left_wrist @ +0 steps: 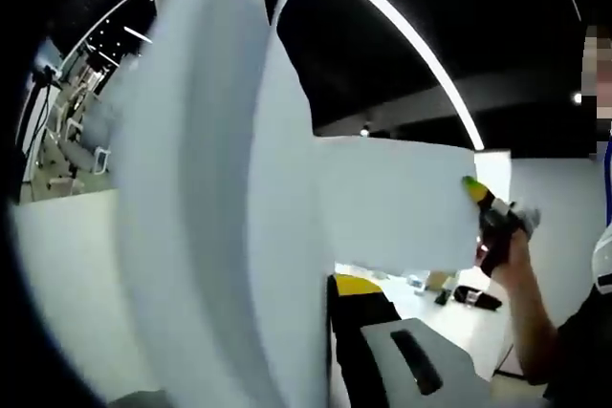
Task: Organize the stack of printing papers by aligning and flattening the scattered papers on the table
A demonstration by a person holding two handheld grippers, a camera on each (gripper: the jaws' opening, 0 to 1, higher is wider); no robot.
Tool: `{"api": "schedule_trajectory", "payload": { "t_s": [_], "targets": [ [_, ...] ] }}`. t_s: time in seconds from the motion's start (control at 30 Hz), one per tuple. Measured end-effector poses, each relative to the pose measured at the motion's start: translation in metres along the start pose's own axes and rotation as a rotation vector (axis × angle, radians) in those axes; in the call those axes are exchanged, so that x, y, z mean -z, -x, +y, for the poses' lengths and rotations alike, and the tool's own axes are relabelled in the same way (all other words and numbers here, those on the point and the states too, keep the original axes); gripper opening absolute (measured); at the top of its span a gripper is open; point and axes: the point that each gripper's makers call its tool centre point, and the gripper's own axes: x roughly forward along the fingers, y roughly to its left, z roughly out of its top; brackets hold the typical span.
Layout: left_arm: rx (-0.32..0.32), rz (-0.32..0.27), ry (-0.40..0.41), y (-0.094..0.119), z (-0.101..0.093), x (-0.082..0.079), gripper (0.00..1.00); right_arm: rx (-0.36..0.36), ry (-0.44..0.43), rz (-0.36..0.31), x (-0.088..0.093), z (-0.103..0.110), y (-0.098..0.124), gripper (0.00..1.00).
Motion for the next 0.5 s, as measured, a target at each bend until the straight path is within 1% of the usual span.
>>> {"api": "schedule_trajectory", "payload": {
  "t_s": [0.17,0.23,0.3,0.4,0.5],
  "targets": [
    [-0.004,0.004,0.031,0.0,0.004,0.001,0.06,-0.032,0.005,-0.016,-0.007,0.015,-0.005,0.0],
    [-0.006,0.009,0.022,0.0,0.003,0.003,0.06,-0.044,0.005,-0.012,-0.006,0.018,-0.006,0.0],
    [-0.007,0.012,0.024,0.0,0.003,0.004,0.06,-0.053,-0.004,-0.004,-0.004,0.021,-0.008,0.0],
    [-0.013,0.006,0.033,-0.001,0.005,0.006,0.06,-0.074,-0.012,-0.01,-0.006,0.028,-0.012,0.0],
    [-0.019,0.007,0.049,-0.002,0.008,0.01,0.06,-0.099,-0.027,-0.025,-0.011,0.036,-0.014,0.0]
  ]
}}
